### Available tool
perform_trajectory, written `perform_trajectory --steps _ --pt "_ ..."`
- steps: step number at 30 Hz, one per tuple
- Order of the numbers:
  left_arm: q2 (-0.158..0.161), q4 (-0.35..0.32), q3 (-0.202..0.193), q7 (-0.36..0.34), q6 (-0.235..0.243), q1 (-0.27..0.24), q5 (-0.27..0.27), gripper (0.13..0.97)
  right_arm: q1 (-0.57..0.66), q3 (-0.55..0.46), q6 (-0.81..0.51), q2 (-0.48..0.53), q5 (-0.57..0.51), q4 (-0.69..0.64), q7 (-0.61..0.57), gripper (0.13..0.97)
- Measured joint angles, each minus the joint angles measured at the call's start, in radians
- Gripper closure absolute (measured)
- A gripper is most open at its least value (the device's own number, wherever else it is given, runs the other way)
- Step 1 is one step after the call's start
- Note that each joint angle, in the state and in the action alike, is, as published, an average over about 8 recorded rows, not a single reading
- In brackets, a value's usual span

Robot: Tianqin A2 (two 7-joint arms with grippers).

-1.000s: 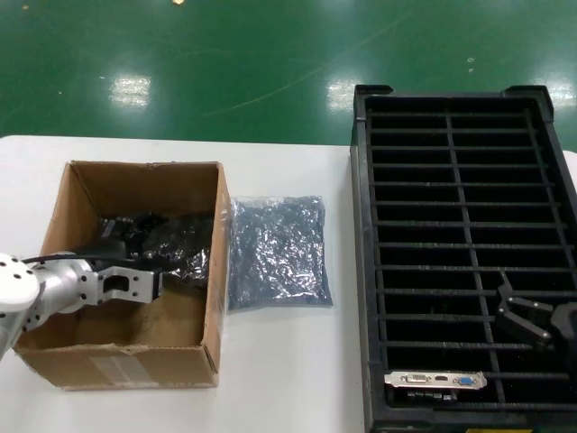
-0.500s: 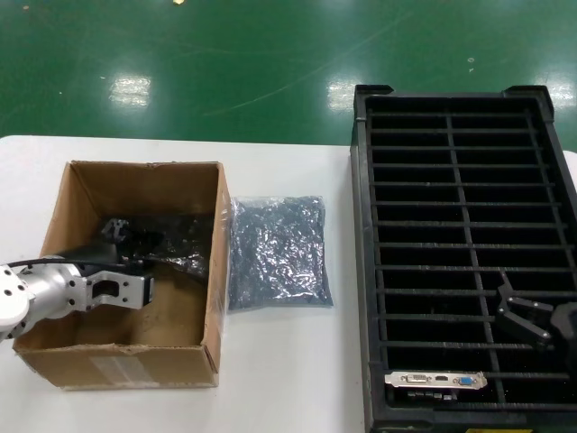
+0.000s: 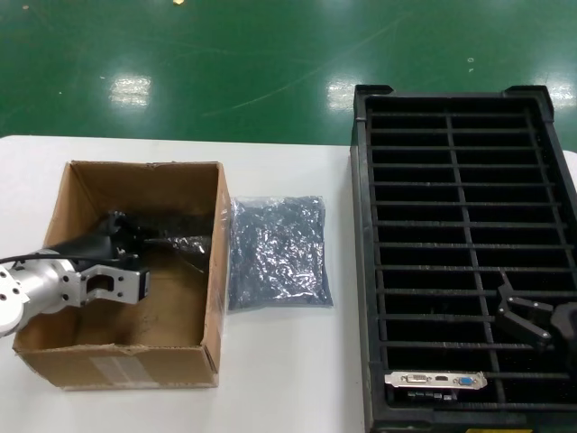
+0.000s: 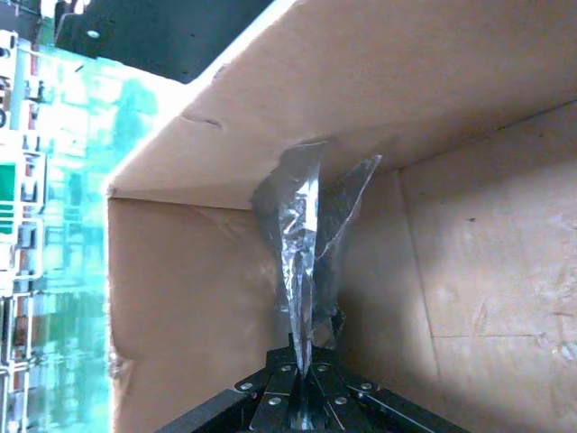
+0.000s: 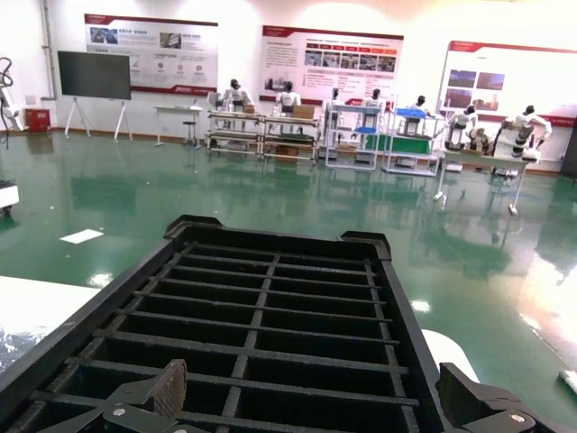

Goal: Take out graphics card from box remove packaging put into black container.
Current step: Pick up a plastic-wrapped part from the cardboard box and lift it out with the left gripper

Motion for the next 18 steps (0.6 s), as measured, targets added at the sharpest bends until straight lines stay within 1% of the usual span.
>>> perform_trajectory --steps 5,10,14,18 --pt "-0.026 -0.081 0.001 -0.057 -0.012 0.026 0.035 0.949 0.0 0.0 0.0 0.0 0.0 0.0 0.0 0.129" --pt "-0.064 -0.198 -0.009 -0.137 -0.019 0.068 0.088 0.954 0.0 0.0 0.0 0.0 0.0 0.0 0.0 0.129" --pt "-0.104 -0.317 -0.031 -0.211 -0.017 0.116 0.142 0.957 0.0 0.0 0.0 0.0 0.0 0.0 0.0 0.129" --pt "-0.147 -0.44 -0.068 -0.284 -0.013 0.173 0.198 0.957 0.0 0.0 0.0 0.0 0.0 0.0 0.0 0.129"
